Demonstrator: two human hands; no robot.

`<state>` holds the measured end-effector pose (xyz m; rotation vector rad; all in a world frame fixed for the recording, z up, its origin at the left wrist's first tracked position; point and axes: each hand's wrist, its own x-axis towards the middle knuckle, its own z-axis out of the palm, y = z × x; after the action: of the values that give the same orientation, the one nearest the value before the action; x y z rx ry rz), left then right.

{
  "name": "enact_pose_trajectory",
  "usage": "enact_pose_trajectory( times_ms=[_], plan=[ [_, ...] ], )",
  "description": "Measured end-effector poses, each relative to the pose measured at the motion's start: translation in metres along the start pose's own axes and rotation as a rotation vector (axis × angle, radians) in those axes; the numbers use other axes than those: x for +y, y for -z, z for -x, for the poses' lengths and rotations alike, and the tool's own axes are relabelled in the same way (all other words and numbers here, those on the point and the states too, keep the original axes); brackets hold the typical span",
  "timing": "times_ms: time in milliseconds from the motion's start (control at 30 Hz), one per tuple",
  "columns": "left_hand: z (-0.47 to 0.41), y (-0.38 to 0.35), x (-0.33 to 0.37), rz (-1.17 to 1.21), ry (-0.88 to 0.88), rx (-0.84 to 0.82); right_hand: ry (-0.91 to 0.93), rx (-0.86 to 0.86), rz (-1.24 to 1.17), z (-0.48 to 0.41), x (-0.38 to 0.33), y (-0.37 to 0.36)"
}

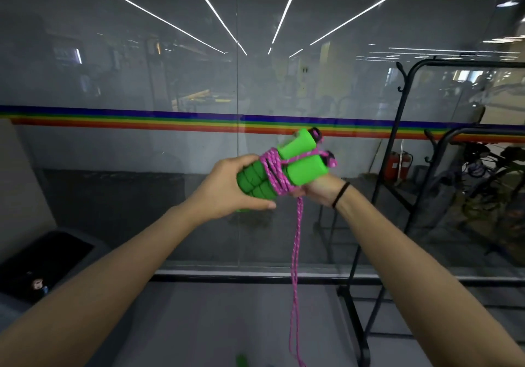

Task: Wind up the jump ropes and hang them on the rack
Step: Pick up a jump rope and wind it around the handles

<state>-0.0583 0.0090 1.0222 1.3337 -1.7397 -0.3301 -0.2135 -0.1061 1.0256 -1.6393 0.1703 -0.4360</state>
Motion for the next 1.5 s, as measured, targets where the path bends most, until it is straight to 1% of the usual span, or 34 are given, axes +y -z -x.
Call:
enact_pose_trajectory(
  times_ms=[67,100,133,200,233,300,333,433,500,567,633,700,733,800,867,933,1000,1033,1067,1133,1167,1267,1367,1500],
  plan=[
    [-0.004,-0.005,-0.004,0.017,0.07,0.105,-0.071,0.236,0.237,-0.006,0.012,-0.001],
    [-0.005,-0.006,-0.007,0.025,0.099,0.159,-0.091,0.274,0.323,-0.007,0.013,-0.002],
    [-0.007,-0.006,-0.01,0.022,0.127,0.215,-0.093,0.278,0.354,-0.004,0.012,-0.006],
    [-0.01,-0.003,-0.016,-0.057,0.174,0.276,-0.115,0.271,0.535,0.0,0.008,-0.011],
    [-0.011,-0.001,-0.018,-0.124,0.192,0.253,-0.132,0.255,0.686,0.002,0.004,-0.013],
    [-0.012,0.002,-0.018,-0.285,0.212,0.127,-0.182,0.161,1.057,0.003,-0.001,-0.016],
    [-0.012,0.003,-0.017,-0.366,0.216,0.059,-0.22,0.102,1.193,0.003,-0.004,-0.02],
    [-0.016,0.006,-0.01,-0.622,0.211,-0.07,-0.353,-0.043,1.317,0.005,-0.016,-0.032],
    [-0.02,0.007,-0.005,-0.801,0.179,-0.138,-0.384,-0.091,1.365,0.005,-0.021,-0.036],
    [-0.025,0.007,0.001,-0.972,0.133,-0.257,-0.381,-0.116,1.397,0.004,-0.028,-0.04],
    [-0.028,0.008,0.005,-1.084,0.089,-0.426,-0.324,-0.107,1.426,0.001,-0.036,-0.039],
    [-0.026,0.01,0.006,-1.063,0.036,-0.564,-0.215,-0.077,1.374,-0.001,-0.044,-0.032],
    [-0.024,0.01,0.005,-1.009,0.008,-0.6,-0.159,-0.067,1.279,-0.001,-0.047,-0.028],
    [-0.017,0.01,0.004,-0.863,-0.037,-0.593,-0.06,-0.043,1.05,-0.002,-0.043,-0.017],
    [-0.008,0.01,0.004,-0.63,-0.062,-0.505,-0.003,-0.001,0.796,-0.001,-0.034,-0.005],
    [-0.001,0.01,0.004,-0.329,-0.058,-0.386,0.043,0.055,0.478,0.007,-0.022,0.002],
    [0.002,0.007,0.005,-0.077,-0.031,-0.249,0.061,0.204,0.139,0.012,-0.007,0.001],
    [0.002,0.006,0.005,-0.003,-0.016,-0.178,0.058,0.352,0.026,0.012,0.002,-0.001],
    [0.002,0.004,0.005,0.034,0.002,-0.105,0.083,0.451,-0.005,0.011,0.012,-0.003],
    [0.001,-0.001,0.006,0.035,0.054,0.03,0.168,0.434,0.033,0.008,0.03,-0.007],
    [0.0,-0.004,0.005,0.024,0.081,0.086,0.182,0.433,0.039,0.004,0.036,-0.009],
    [-0.002,-0.012,0.0,-0.06,0.149,0.217,0.15,0.518,0.096,0.006,0.041,-0.015],
    [-0.004,-0.017,-0.002,-0.166,0.175,0.27,0.144,0.552,0.188,0.007,0.044,-0.021],
    [-0.006,-0.014,-0.007,-0.275,0.195,0.289,0.073,0.574,0.323,0.006,0.045,-0.025]
  ],
)
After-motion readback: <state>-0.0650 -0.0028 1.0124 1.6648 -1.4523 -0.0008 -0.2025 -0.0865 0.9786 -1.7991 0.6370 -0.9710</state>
